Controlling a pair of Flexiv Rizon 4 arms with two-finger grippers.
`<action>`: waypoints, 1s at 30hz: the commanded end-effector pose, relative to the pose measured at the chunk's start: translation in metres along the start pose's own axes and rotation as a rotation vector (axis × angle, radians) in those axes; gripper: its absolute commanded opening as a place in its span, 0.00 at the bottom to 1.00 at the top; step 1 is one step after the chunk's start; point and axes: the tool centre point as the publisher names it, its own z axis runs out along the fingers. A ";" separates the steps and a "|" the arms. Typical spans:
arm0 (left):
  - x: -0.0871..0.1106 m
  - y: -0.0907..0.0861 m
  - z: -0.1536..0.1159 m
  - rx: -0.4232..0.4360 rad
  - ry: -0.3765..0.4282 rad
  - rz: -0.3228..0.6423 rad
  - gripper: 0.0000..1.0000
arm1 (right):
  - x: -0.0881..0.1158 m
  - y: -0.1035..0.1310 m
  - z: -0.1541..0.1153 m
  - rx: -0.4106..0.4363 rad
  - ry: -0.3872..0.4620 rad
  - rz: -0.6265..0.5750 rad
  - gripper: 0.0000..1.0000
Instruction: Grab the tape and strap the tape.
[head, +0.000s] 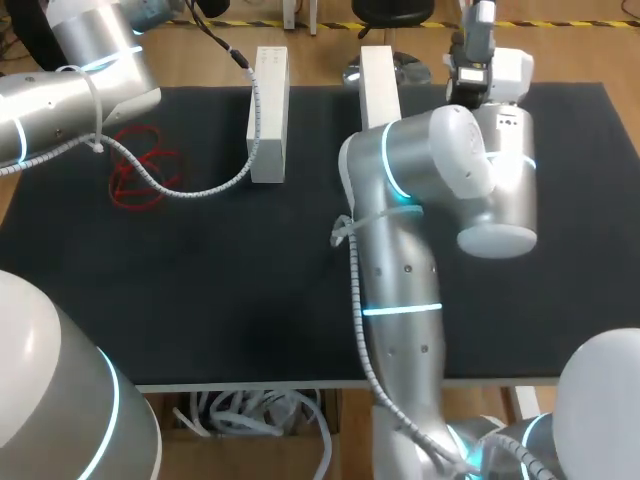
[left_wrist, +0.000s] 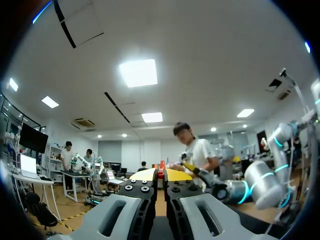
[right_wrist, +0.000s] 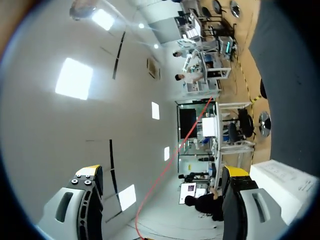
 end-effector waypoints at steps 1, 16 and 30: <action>0.000 0.000 0.000 0.001 0.001 0.000 0.00 | -0.004 -0.003 0.001 -0.297 0.108 -0.065 1.00; 0.000 0.000 0.000 0.001 0.001 0.000 0.00 | -0.004 -0.003 0.001 -0.297 0.108 -0.065 1.00; 0.000 0.000 0.000 0.001 0.001 0.000 0.00 | 0.013 0.024 0.003 -0.549 -0.170 0.018 1.00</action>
